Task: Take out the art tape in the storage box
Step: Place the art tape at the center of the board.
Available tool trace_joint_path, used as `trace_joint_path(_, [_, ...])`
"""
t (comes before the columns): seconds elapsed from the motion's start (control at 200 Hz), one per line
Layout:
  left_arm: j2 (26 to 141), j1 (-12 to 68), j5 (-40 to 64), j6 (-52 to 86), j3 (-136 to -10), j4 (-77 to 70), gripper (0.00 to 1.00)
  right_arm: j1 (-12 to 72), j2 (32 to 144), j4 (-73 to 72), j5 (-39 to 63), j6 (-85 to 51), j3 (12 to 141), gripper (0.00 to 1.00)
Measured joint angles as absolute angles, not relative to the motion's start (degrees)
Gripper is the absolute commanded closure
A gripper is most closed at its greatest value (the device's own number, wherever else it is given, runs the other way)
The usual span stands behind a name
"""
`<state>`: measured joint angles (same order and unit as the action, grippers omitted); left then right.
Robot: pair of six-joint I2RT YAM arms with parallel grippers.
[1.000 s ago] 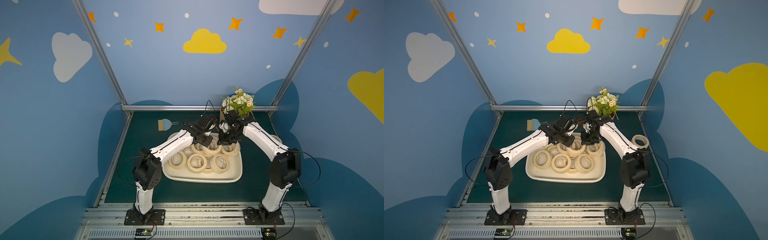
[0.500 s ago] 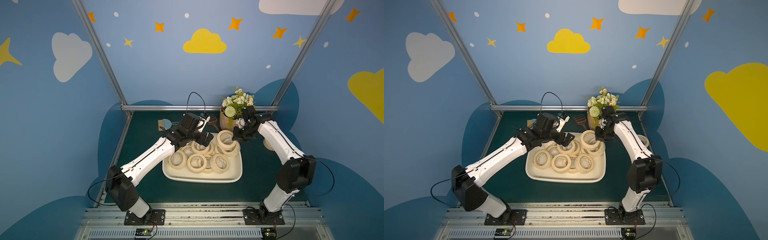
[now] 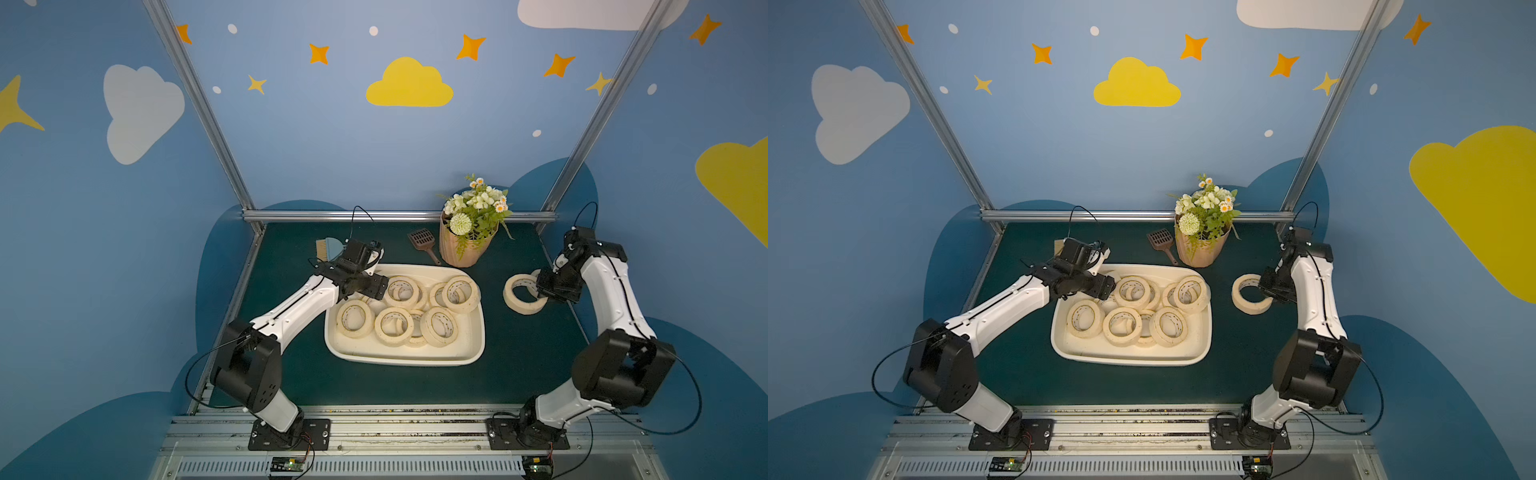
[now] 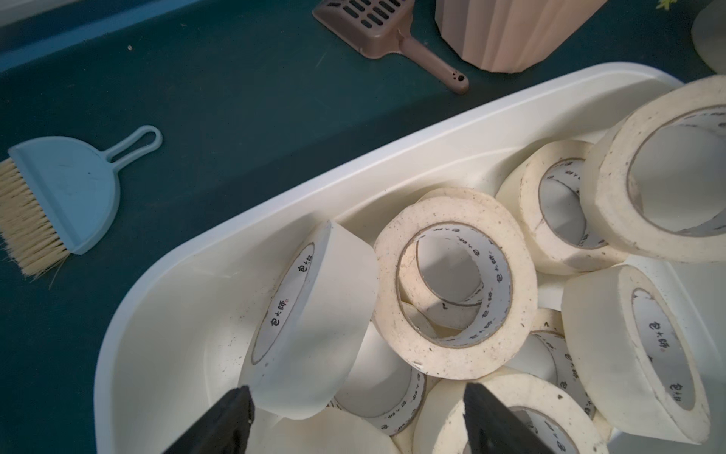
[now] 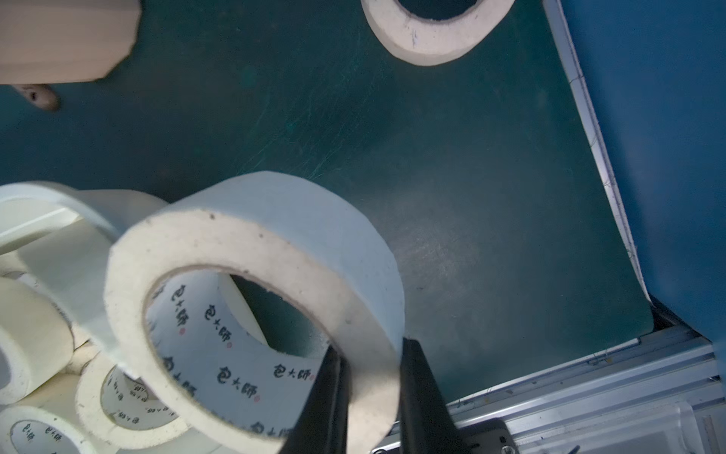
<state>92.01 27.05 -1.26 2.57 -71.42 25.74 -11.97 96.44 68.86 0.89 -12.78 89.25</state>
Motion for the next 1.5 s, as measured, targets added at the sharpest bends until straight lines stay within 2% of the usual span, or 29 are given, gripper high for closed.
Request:
trace_joint_path(0.175, [93.2, 27.0, -0.8, 2.4, -71.5, 25.7, 0.06, -12.1, 111.6, 66.4, 1.6, -12.6, 98.0, 1.00])
trace_joint_path(0.34, [93.5, 27.0, -0.9, 2.1, -71.5, 25.8, 0.05, -12.1, 120.2, 65.3, 2.6, -12.6, 104.5, 1.00])
trace_joint_path(0.736, [94.0, 26.9, -1.3, 1.9, -71.5, 25.8, 0.04, -12.2, 133.6, 65.5, 3.1, -12.0, 120.7, 1.00])
trace_joint_path(0.946, [94.1, 26.7, -1.3, 1.8, -71.5, 26.1, 0.03, -12.6, 137.6, 66.1, 3.3, -11.7, 123.8, 1.00])
trace_joint_path(0.996, [94.1, 26.7, -1.5, 1.8, -71.5, 26.1, 0.02, -12.7, 137.6, 66.3, 3.3, -11.7, 123.8, 0.83])
trace_joint_path(1.066, [94.1, 26.6, -1.5, 1.8, -71.5, 26.1, 0.02, -12.7, 137.6, 66.3, 3.2, -11.6, 123.8, 0.52])
trace_joint_path(1.141, [94.1, 26.6, -1.5, 1.7, -71.5, 26.2, 0.01, -12.6, 137.5, 66.5, 2.9, -11.2, 123.6, 0.36])
trace_joint_path(1.221, [94.1, 26.6, -1.7, 1.6, -71.5, 26.3, 0.01, -12.5, 137.0, 66.5, 2.6, -10.7, 122.6, 0.30])
trace_joint_path(1.326, [94.1, 26.6, -2.3, 1.2, -71.5, 26.6, 0.01, -12.4, 134.6, 66.5, 2.5, -10.2, 120.1, 0.29])
trace_joint_path(1.502, [94.5, 26.5, -3.6, -0.3, -72.2, 26.9, 0.01, -10.7, 121.5, 65.7, 3.4, -10.2, 110.6, 0.29])
